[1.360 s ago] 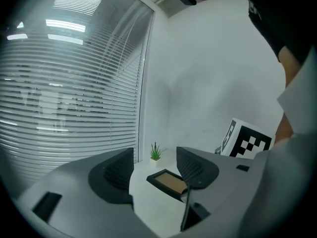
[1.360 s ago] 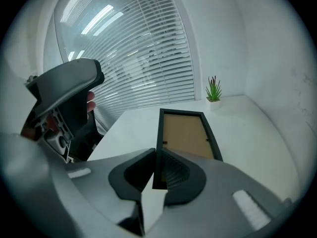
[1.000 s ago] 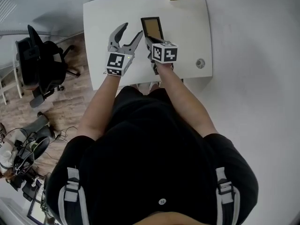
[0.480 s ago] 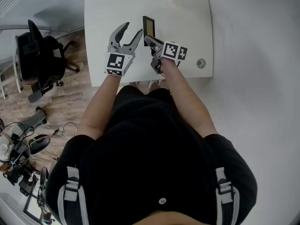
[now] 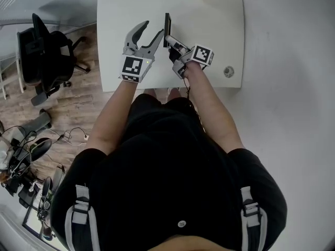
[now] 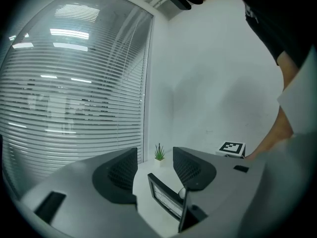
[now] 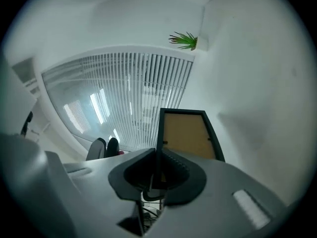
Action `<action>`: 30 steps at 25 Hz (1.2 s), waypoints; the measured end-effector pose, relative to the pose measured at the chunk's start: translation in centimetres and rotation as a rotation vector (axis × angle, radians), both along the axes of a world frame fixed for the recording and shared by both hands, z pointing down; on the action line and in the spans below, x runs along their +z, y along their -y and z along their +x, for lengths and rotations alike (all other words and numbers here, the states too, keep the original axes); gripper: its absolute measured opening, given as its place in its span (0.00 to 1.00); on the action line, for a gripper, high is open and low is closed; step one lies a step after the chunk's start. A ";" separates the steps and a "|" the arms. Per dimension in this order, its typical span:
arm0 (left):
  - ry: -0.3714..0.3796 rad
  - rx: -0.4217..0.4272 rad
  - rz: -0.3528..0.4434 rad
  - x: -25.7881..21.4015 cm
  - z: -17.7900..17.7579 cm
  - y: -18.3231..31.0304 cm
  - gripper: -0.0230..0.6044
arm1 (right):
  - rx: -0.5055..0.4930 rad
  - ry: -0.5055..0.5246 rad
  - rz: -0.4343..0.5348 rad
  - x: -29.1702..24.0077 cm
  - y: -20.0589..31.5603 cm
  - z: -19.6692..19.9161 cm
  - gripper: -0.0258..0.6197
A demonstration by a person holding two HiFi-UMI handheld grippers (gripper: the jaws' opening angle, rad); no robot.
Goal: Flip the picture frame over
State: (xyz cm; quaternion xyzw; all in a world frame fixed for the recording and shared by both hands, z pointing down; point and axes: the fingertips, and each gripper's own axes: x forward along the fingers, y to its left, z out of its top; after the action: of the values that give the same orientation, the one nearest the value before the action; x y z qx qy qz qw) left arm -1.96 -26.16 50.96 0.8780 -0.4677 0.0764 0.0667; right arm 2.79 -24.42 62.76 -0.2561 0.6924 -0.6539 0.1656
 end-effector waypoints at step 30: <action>0.028 0.021 -0.030 1.5 1.5 0.7 0.40 | 0.032 0.076 -0.063 3.6 0.4 4.7 0.12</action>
State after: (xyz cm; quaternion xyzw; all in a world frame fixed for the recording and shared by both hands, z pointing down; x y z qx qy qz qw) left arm -0.47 -26.85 52.50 0.8807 -0.4581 0.0963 0.0725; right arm 7.45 -24.79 66.41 -0.2469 0.6607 -0.6818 0.1941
